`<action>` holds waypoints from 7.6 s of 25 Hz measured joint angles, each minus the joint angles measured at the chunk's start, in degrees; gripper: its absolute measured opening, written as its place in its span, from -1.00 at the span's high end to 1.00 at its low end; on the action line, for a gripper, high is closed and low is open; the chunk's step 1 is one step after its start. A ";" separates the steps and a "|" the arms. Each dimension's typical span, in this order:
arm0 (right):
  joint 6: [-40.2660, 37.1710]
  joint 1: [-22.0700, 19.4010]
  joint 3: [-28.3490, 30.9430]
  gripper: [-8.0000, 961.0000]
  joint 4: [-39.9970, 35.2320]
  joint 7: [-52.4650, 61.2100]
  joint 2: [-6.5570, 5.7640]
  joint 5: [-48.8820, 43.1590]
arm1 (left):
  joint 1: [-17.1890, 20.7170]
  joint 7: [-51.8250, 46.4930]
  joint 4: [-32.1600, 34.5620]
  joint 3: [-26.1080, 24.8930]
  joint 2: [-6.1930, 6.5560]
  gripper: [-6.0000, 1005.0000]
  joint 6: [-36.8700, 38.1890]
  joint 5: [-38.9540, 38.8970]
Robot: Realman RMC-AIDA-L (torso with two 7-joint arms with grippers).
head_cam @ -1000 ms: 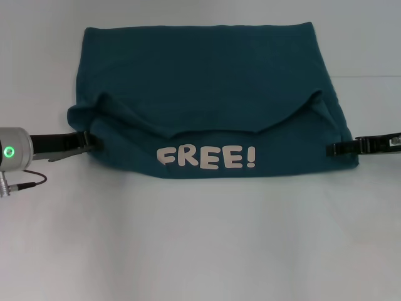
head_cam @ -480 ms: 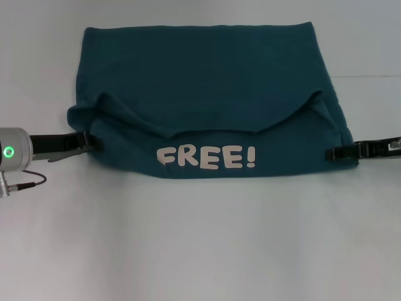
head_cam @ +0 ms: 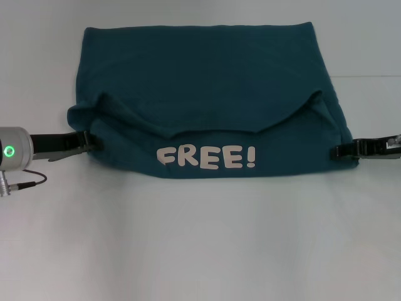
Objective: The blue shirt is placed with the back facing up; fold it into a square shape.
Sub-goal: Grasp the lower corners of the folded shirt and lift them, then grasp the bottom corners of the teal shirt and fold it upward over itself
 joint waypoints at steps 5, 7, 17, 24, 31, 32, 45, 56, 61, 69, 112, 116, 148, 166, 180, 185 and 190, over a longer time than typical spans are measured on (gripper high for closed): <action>-0.12 -0.01 0.32 -0.06 -0.30 0.55 -0.24 0.12 | 0.02 -0.01 0.10 -0.19 0.00 0.87 -0.03 0.00; -0.24 0.00 0.38 0.03 -0.23 0.55 -0.39 0.19 | 0.03 -0.01 0.19 -0.17 0.00 0.86 -0.03 0.00; -0.44 0.16 0.20 0.74 -0.03 0.55 -0.38 0.11 | 0.07 0.10 0.12 -0.32 0.08 0.85 -0.08 0.00; -3.71 0.00 1.07 0.98 -0.56 0.67 -1.02 0.21 | 0.13 0.09 0.48 -0.22 0.25 0.84 1.31 0.00; -12.37 -0.18 3.37 0.98 -1.61 1.37 -3.54 0.22 | 0.91 -0.55 3.29 -0.48 1.16 0.83 10.49 2.01; -13.82 -0.41 3.43 0.98 -2.16 1.69 -3.77 0.17 | 1.34 -1.03 4.32 -0.58 1.19 0.83 12.57 2.99; -32.33 -3.37 2.89 0.98 -7.25 4.91 -4.77 -4.92 | 6.68 -2.55 15.22 -0.60 1.61 0.81 35.50 10.50; -44.06 -5.89 2.60 0.98 -8.11 4.92 -3.71 -7.11 | 8.84 -1.15 17.90 -1.49 1.76 0.80 47.47 15.04; -45.45 -7.00 2.55 0.98 -8.23 4.94 -3.65 -8.12 | 8.95 0.35 18.02 -1.47 1.76 0.79 50.22 17.39; -45.31 -7.63 3.91 0.98 -7.78 4.56 -3.50 -7.62 | 8.10 1.93 17.37 -1.52 2.00 0.78 51.31 17.96; 13.74 5.10 3.59 0.98 -0.02 5.72 1.51 9.20 | -10.19 -17.61 2.17 0.43 3.46 0.72 1.74 17.86; 14.67 5.94 3.59 0.98 -0.02 5.74 1.74 9.23 | -10.07 -18.78 2.14 0.23 3.61 0.71 1.60 17.86; 19.68 8.67 2.71 0.98 1.59 5.68 1.70 8.87 | -10.09 -19.43 2.41 0.26 3.14 0.67 -5.42 17.43; 20.39 8.76 2.19 0.98 2.88 5.79 1.53 8.88 | -9.68 -18.91 2.31 0.63 3.07 0.64 -6.77 17.41; 20.45 8.49 2.21 0.98 2.88 6.39 1.52 9.00 | -10.26 -18.81 1.54 1.43 2.90 0.63 -8.93 17.62; 20.41 8.34 2.19 0.98 2.88 6.41 1.45 9.07 | -10.50 -18.80 1.45 1.43 2.84 0.62 -9.73 17.43; 20.08 8.46 2.18 0.97 3.09 6.48 1.11 8.91 | -10.68 -18.78 1.12 1.43 2.61 0.61 -11.83 17.35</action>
